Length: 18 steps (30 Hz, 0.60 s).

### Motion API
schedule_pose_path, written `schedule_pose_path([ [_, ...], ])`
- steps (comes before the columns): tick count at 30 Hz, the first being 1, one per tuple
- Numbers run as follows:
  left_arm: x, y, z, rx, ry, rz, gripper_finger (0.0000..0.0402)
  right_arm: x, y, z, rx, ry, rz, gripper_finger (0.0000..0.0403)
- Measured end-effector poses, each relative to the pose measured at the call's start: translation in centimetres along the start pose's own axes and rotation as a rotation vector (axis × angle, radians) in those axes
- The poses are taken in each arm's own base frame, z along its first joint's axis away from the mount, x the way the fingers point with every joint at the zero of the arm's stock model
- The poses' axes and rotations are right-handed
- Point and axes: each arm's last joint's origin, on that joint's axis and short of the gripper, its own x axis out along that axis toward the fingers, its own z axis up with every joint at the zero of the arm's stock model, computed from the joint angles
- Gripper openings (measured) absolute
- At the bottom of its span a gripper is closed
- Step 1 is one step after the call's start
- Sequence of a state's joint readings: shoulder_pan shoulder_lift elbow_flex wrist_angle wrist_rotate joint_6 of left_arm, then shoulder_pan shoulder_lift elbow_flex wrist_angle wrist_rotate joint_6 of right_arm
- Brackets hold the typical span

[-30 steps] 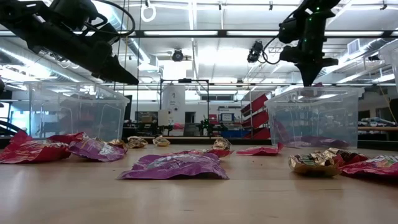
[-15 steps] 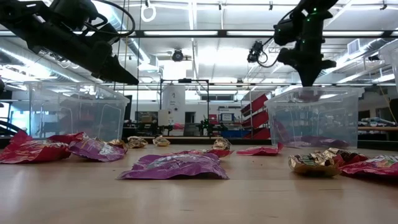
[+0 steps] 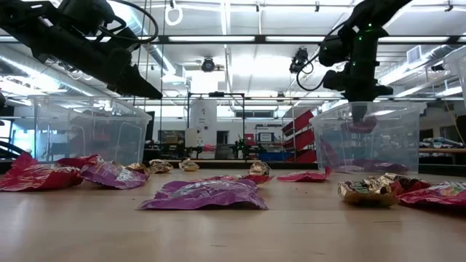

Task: Sort candy
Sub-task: Put the purple candy into the top right transparent bin

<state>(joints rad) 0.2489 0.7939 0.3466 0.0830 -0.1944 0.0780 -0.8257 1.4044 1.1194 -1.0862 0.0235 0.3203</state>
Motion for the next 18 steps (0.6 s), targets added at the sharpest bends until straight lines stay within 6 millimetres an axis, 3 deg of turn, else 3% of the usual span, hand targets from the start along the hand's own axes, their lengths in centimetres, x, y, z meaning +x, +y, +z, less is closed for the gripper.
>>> schedule_pose_path([
  [18,0.0,0.0,0.0,0.002,0.0,0.0,0.0009,0.15,0.0,0.47,0.017,-0.065,-0.034,0.0],
])
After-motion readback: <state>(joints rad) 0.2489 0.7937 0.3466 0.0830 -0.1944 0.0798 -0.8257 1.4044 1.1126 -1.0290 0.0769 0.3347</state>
